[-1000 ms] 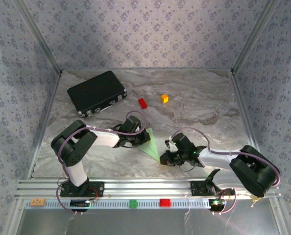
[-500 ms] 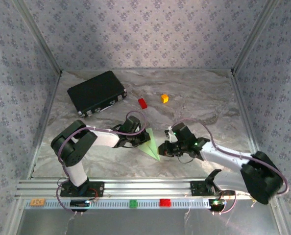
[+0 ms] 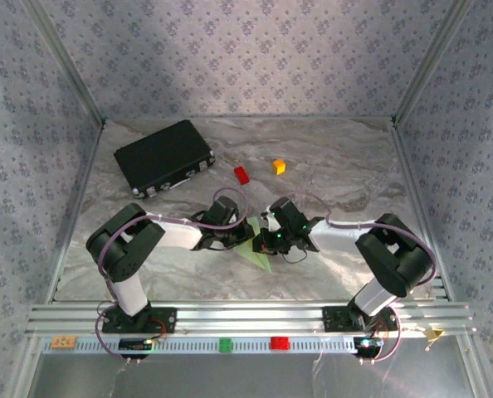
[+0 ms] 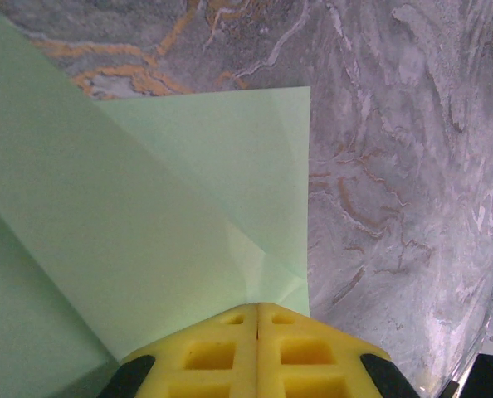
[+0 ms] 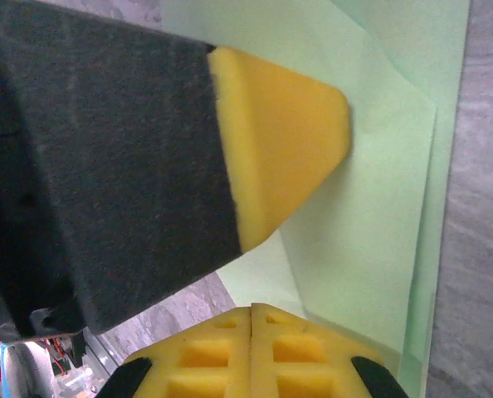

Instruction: Fold a paper plane with a square sheet of paper (pick it up from the middle)

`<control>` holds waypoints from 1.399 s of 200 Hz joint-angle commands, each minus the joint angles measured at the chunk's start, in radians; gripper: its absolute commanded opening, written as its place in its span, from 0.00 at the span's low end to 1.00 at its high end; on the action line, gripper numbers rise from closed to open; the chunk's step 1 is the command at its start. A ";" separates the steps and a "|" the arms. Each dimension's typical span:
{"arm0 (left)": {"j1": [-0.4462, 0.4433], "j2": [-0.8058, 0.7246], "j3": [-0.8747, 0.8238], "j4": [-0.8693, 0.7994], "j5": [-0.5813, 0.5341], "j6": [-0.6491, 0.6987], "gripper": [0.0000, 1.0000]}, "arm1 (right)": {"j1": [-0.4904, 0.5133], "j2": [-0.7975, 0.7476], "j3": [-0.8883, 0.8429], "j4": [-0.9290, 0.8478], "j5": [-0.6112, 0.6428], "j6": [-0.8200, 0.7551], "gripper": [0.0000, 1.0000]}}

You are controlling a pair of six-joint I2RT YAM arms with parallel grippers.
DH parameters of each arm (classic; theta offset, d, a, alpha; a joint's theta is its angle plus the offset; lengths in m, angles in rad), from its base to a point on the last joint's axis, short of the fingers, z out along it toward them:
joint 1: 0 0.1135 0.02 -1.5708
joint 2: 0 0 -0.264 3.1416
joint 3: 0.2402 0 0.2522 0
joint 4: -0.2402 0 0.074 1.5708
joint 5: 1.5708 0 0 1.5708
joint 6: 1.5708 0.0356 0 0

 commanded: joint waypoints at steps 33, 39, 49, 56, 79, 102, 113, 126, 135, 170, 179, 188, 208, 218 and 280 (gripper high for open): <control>0.003 0.018 -0.034 -0.055 -0.037 0.000 0.06 | -0.018 0.077 -0.007 0.037 -0.004 0.004 0.00; 0.002 0.018 -0.035 -0.055 -0.039 0.000 0.06 | -0.016 0.079 -0.017 0.036 -0.002 0.001 0.00; 0.003 0.018 -0.036 -0.058 -0.037 0.000 0.06 | -0.016 0.080 -0.037 0.037 0.000 -0.001 0.00; 0.002 0.018 -0.034 -0.061 -0.037 0.003 0.06 | -0.018 0.079 -0.051 0.037 0.003 -0.001 0.00; 0.004 0.017 -0.035 -0.066 -0.040 0.005 0.06 | -0.023 0.058 -0.089 0.053 -0.001 0.008 0.00; 0.005 0.018 -0.034 -0.066 -0.040 0.004 0.06 | -0.030 0.008 -0.092 0.047 -0.011 0.005 0.00; 0.005 0.017 -0.034 -0.066 -0.041 0.005 0.06 | -0.030 -0.015 -0.092 0.044 -0.025 0.001 0.00; 0.006 0.017 -0.033 -0.070 -0.042 0.005 0.06 | -0.029 -0.032 -0.095 0.024 -0.025 -0.004 0.00; 0.006 0.017 -0.034 -0.071 -0.042 0.007 0.05 | -0.027 -0.037 -0.106 0.023 -0.025 -0.001 0.01; 0.008 0.018 -0.035 -0.071 -0.042 0.005 0.06 | -0.012 -0.068 -0.180 0.044 -0.019 0.018 0.01; 0.007 0.018 -0.035 -0.070 -0.041 0.005 0.06 | -0.013 -0.091 -0.195 0.041 -0.009 0.019 0.01; 0.007 0.018 -0.035 -0.071 -0.042 0.006 0.06 | -0.016 -0.118 -0.200 0.028 -0.002 0.017 0.00; 0.007 0.021 -0.032 -0.072 -0.039 0.005 0.06 | -0.021 -0.173 -0.191 0.000 0.003 0.012 0.01; 0.008 0.023 -0.031 -0.071 -0.039 0.007 0.06 | -0.023 -0.191 -0.181 -0.001 -0.001 0.011 0.01; 0.008 0.028 -0.028 -0.066 -0.034 0.003 0.05 | -0.017 -0.070 -0.121 0.055 -0.060 0.019 0.02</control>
